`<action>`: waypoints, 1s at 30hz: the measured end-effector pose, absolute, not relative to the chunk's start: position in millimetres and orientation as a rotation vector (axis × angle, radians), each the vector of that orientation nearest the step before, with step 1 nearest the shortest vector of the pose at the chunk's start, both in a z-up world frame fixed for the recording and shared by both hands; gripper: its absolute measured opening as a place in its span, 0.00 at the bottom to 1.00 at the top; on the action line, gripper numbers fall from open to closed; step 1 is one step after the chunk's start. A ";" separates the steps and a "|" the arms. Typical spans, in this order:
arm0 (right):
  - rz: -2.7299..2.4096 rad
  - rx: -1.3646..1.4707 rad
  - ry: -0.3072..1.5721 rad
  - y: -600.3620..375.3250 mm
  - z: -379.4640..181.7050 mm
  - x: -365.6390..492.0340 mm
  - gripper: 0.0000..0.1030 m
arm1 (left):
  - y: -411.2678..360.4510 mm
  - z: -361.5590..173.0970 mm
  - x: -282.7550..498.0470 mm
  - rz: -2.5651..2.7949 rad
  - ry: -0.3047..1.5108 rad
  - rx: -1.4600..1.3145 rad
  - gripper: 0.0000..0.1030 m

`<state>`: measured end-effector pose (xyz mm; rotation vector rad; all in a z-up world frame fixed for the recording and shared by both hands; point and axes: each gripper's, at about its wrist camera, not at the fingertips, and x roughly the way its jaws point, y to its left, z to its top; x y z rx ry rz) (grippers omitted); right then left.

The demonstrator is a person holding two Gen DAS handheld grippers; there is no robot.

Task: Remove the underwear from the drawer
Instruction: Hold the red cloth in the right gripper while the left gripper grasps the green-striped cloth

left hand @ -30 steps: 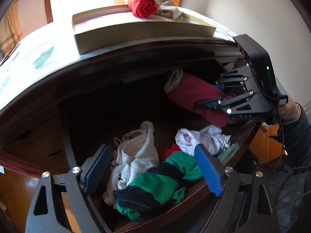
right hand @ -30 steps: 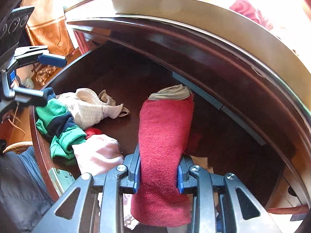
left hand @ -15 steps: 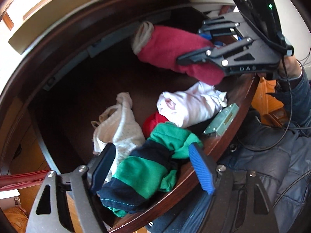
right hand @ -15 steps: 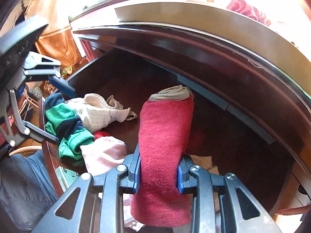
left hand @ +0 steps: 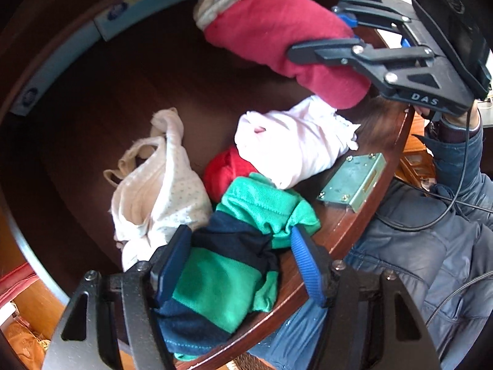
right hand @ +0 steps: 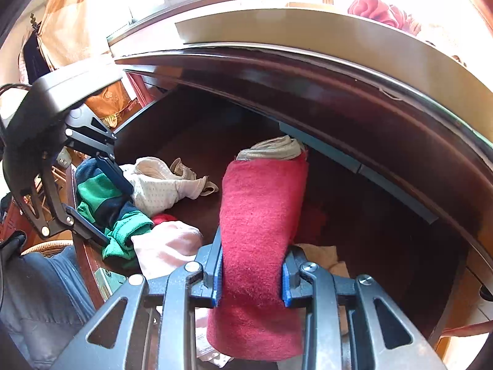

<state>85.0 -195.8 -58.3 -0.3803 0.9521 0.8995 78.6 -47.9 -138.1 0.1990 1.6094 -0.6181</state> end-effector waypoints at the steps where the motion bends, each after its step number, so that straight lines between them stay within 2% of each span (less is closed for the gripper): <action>1: 0.901 -0.376 0.957 -196.3 -58.6 85.6 0.30 | -49.6 -142.2 79.6 -0.619 1.620 0.199 0.64; 6: 0.907 -0.356 0.974 -196.3 -60.1 87.8 0.30 | -56.9 -151.9 83.1 -0.631 1.627 0.171 0.68; 8: 0.908 -0.353 0.981 -196.0 -59.9 88.3 0.30 | -55.8 -152.1 80.5 -0.625 1.608 0.152 0.65; 12: 0.908 -0.343 0.988 -196.1 -58.7 89.4 0.30 | -39.6 -144.7 69.5 -0.617 1.555 0.163 0.35; 15: 0.908 -0.339 0.990 -196.1 -58.6 89.6 0.30 | -31.2 -137.9 58.0 -0.603 1.492 0.159 0.28; 30: 0.878 -0.318 0.976 -197.3 -58.9 89.0 0.30 | 19.2 -114.8 21.7 -0.536 1.192 -0.081 0.25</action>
